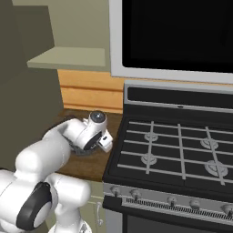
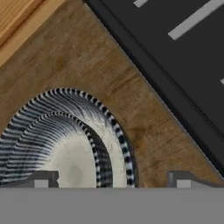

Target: Pick up the bowls on the counter and stack them on top of one another in the open cabinet. Place the smaller bowl on top of the larger bowl.

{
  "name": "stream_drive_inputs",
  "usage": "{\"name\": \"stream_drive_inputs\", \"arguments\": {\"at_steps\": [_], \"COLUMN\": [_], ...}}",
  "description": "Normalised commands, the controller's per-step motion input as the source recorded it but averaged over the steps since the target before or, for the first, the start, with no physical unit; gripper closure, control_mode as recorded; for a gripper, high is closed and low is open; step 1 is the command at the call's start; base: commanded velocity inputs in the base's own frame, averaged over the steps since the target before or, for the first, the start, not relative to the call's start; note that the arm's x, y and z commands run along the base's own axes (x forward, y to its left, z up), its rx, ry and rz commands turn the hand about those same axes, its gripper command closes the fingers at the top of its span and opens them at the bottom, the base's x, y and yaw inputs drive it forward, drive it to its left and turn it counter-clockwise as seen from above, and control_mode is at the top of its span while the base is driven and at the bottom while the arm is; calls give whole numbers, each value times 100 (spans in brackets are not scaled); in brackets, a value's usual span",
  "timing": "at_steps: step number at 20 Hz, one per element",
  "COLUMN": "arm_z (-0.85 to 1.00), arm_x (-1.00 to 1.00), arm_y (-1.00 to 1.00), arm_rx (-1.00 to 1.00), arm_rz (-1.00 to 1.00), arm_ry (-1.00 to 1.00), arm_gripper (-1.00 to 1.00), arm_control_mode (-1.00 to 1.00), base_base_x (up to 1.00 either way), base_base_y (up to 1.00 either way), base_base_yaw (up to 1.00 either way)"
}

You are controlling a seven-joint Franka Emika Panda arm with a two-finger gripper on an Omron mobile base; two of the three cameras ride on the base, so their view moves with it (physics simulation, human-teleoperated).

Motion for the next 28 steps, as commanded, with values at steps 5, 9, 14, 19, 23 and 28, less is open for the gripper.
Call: {"name": "stream_drive_inputs", "arguments": {"at_steps": [5, 9, 14, 19, 23, 28], "arm_z": [-39, -31, -21, -25, -30, -48], "arm_x": [3, 8, 8, 16, 0, 0], "arm_y": [-24, -10, 0, 2, 6, 29], "arm_rx": [32, 33, 29, 14, 3, -3], "arm_rz": [-1, 0, 0, 0, 0, 0], "arm_ry": [1, 0, 0, 0, 0, 0], "arm_gripper": [-100, -100, -100, -100, -100, -100], "arm_control_mode": [-100, -100, -100, -100, -100, -100], "base_base_x": [0, 0, 0, 0, 0, 0], "base_base_y": [0, 0, 0, 0, 0, 0], "base_base_yaw": [0, 0, 0, 0, 0, 0]}}
